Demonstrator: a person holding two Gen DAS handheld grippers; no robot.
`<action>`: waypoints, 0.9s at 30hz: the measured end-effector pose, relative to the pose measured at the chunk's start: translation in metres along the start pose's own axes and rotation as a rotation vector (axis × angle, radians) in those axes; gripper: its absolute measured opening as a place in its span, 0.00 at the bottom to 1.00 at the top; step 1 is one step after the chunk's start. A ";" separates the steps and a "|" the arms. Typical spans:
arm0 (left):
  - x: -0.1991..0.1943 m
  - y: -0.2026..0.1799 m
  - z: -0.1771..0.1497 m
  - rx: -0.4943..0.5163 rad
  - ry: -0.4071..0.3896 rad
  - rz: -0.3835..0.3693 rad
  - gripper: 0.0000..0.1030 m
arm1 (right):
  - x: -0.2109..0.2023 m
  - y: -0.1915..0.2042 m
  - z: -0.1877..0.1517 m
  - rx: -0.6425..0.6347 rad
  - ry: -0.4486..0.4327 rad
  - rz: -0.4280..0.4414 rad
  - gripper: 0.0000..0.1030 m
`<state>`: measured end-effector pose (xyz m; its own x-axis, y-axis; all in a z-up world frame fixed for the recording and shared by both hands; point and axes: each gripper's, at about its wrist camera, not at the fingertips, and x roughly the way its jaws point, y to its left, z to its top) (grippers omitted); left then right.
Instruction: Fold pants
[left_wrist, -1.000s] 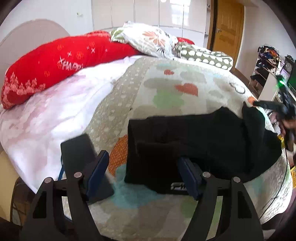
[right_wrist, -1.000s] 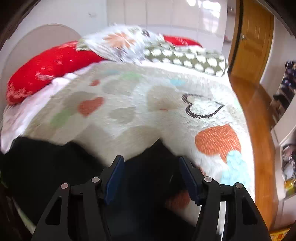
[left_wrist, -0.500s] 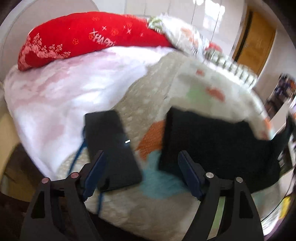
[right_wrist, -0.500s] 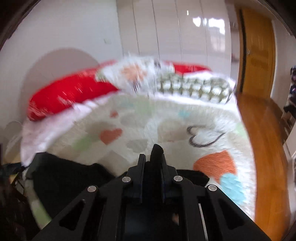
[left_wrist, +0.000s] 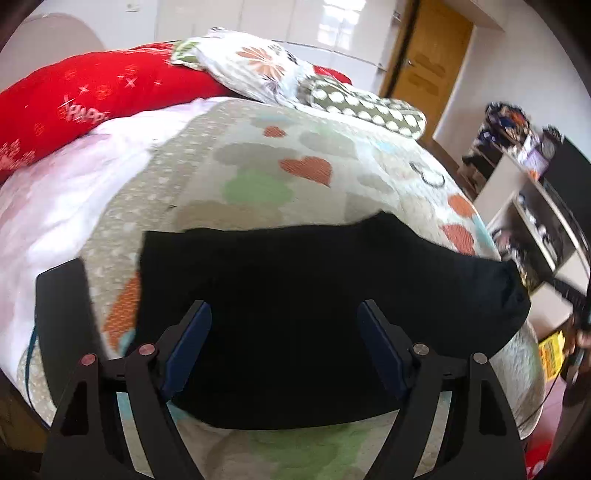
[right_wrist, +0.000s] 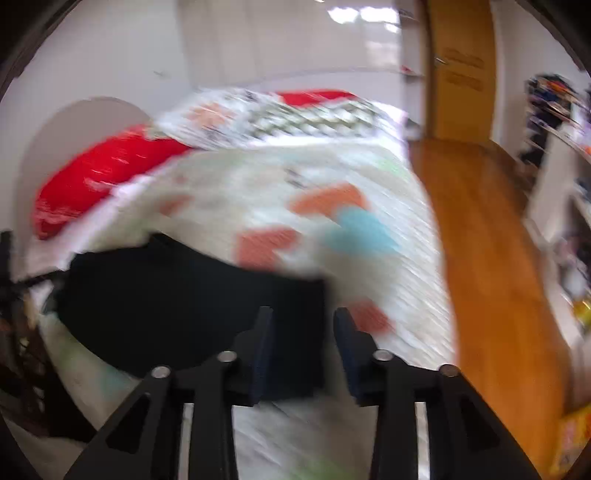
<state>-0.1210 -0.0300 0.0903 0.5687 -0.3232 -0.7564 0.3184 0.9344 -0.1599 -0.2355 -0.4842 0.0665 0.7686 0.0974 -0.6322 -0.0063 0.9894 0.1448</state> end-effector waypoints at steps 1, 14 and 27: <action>0.001 -0.004 -0.001 0.010 -0.001 0.006 0.79 | 0.011 0.019 0.011 -0.035 -0.007 0.035 0.40; -0.007 0.083 -0.004 -0.222 -0.027 0.137 0.79 | 0.178 0.197 0.054 -0.332 0.135 0.199 0.34; 0.007 0.112 0.000 -0.321 -0.026 0.138 0.79 | 0.217 0.192 0.080 -0.237 0.155 0.140 0.01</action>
<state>-0.0817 0.0729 0.0670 0.6102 -0.1906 -0.7690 -0.0150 0.9677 -0.2517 -0.0187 -0.2816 0.0184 0.6434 0.2321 -0.7295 -0.2683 0.9609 0.0691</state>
